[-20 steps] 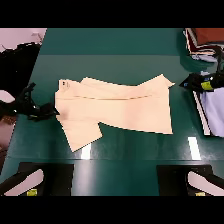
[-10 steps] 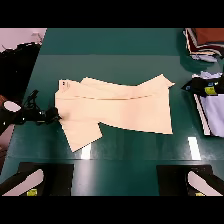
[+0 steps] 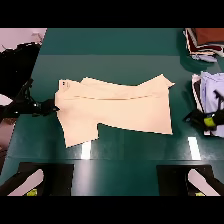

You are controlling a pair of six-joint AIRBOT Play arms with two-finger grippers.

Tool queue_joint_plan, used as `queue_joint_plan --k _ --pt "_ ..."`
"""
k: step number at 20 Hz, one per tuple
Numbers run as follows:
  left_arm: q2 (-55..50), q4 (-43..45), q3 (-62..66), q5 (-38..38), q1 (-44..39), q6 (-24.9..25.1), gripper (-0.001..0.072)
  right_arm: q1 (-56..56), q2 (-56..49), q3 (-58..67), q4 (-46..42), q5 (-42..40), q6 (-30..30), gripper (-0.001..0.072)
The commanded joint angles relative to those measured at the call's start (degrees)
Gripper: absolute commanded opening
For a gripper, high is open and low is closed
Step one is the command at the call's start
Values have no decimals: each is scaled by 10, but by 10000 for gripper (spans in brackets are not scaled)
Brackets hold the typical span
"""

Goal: Fold the shirts.

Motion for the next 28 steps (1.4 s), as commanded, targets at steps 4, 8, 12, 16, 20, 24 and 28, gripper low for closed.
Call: queue_joint_plan --k 4,8,12,16,20,24,28 --pt "6 -2 10 -10 0 2 25 38 -70 -88 95 -64 -16 444" --pt "6 -2 10 -11 0 2 25 111 -110 -50 92 -76 -16 386" --pt "23 14 33 -35 0 1 23 142 -104 -21 91 -65 -31 26" --pt "103 40 149 -60 0 -19 24 129 -7 77 89 -62 -36 19" --pt "159 38 376 -76 0 -33 24 94 83 295 89 -75 -35 18" --pt "163 35 626 -79 0 -35 25 57 117 536 88 -90 -35 19" --pt "163 35 795 -47 0 -60 24 -1 120 694 88 -78 -35 18"
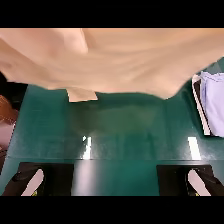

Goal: Fold the shirts.

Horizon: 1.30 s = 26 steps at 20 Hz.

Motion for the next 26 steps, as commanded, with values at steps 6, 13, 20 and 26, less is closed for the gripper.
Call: queue_joint_plan --k 6,13,20,26 --pt "0 -11 159 32 0 -21 24 -95 -47 229 0 91 12 18" --pt "-77 -60 -60 -60 0 -19 24 -21 -144 80 -15 133 24 18" --pt "-297 -49 -216 -93 -58 25 24 78 -336 -36 -92 133 43 18" --pt "-471 -19 -220 137 -115 32 25 86 -513 51 -90 70 44 17"
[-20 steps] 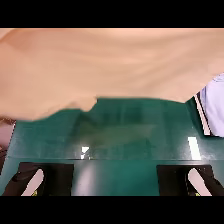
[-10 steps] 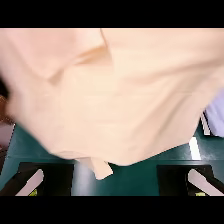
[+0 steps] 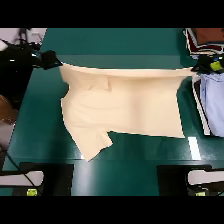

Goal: Fold the shirts.

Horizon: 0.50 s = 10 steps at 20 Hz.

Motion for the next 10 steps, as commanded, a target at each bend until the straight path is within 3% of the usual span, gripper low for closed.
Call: queue_joint_plan --k 1,3,6,10 --pt "-72 2 -8 141 -13 -7 25 6 -91 62 0 -45 1 17" --pt "-72 2 -8 151 -12 -7 25 7 -114 100 -1 -49 1 18" --pt "-72 12 -9 92 -12 -3 25 7 -122 110 -4 -33 0 17" --pt "-72 62 -32 30 -12 -3 24 18 -97 30 -50 -17 -1 17"
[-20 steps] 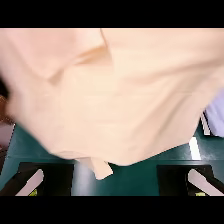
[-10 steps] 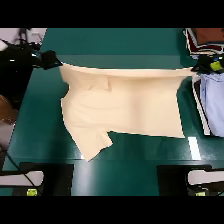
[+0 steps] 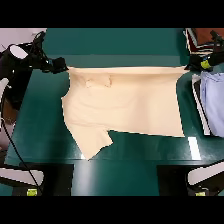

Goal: Fold the shirts.

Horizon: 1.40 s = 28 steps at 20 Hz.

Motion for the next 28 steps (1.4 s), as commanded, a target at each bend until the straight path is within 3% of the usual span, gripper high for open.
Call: queue_joint_plan --k 1,6,7,8,9,13,16,22,28 --pt "-3 31 -33 -39 -1 1 24 13 20 -76 -45 1 -2 17" --pt "-3 32 -111 -33 -1 -9 28 43 61 -215 -53 -60 -1 18" --pt "-3 31 -117 -35 -1 -23 166 48 68 -233 -52 -70 -1 25" --pt "-3 31 -118 -39 -1 -37 462 48 74 -243 -52 -71 -1 137" --pt "-2 32 -116 -49 1 -51 496 50 82 -248 -53 -69 -1 362" --pt "59 93 -129 -134 11 -50 496 26 147 -252 -54 -19 -1 391" --pt "165 149 -235 -157 11 -68 497 1 230 -298 -54 -19 -2 391" --pt "347 24 -525 -117 11 -79 497 -21 343 -413 -52 -57 -1 391" --pt "356 -32 -598 -75 11 -69 497 -19 367 -425 -21 -54 -2 391"
